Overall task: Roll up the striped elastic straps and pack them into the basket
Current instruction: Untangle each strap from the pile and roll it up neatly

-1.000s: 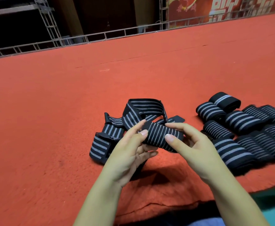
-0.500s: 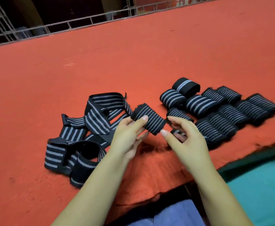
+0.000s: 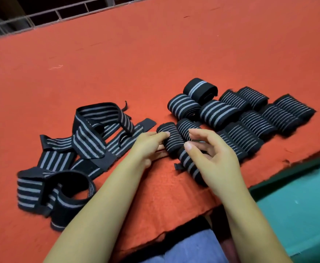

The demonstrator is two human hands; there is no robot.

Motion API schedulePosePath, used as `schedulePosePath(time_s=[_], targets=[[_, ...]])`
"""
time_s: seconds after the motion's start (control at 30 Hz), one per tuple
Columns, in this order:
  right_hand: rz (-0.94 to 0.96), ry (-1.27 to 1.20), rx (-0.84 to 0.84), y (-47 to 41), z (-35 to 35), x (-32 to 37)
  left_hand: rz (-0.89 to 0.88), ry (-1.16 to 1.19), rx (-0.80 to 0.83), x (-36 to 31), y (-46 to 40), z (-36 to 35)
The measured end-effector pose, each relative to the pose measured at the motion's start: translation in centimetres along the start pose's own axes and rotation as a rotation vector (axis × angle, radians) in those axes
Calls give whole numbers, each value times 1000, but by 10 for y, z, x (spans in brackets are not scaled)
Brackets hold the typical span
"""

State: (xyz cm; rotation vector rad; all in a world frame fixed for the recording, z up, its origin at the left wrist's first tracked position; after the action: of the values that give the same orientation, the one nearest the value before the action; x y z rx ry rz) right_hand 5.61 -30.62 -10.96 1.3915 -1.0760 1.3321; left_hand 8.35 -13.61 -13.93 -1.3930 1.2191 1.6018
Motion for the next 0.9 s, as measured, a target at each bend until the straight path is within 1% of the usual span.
schedulePosePath(time_s=[0.1, 0.13, 0.23, 0.3, 0.37, 0.47, 0.5, 0.57, 0.63, 0.73, 0.83, 0.9], targets=[[-1, 3, 21, -1, -3, 0, 30, -71, 126, 2, 2, -2], [-1, 5, 28, -1, -4, 0, 7, -99, 131, 2, 4, -4], [3, 16, 40, -1, -8, 0, -103, -176, 42, 4, 6, -6], [11, 26, 40, 0, -9, 1, -164, -272, -39, 2, 9, -4], [20, 37, 37, 2, -10, 2, -194, -347, -94, -1, 15, 3], [31, 40, 56, 8, -17, 4, -198, -250, -29, -9, 40, 11], [37, 51, 68, 10, -21, 5, -219, -216, -9, -11, 50, 15], [49, 69, 99, 15, -33, 8, -314, -235, -9, -18, 72, 29], [63, 89, 133, 20, -46, 11, -434, -301, -67, -26, 93, 52], [78, 124, 187, 29, -68, 13, -568, -413, -233, -39, 129, 94], [91, 207, 255, 37, -97, 10, -635, -460, -428, -41, 153, 138], [110, 301, 329, 42, -121, 5, -629, -548, -550, -32, 156, 170]])
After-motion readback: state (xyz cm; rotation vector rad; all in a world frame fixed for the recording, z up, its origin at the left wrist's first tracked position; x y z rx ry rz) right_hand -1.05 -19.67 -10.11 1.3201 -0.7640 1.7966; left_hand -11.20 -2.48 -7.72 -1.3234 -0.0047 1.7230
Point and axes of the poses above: each hand's wrist, its own y-axis away from the middle knuckle, its own z-axis out of the back of the hand, x = y × z, the point moved 3 cm from there along -y, towards the middle knuckle, and after that the axes turned 13 degrees about -z, right-handed, at the moved point
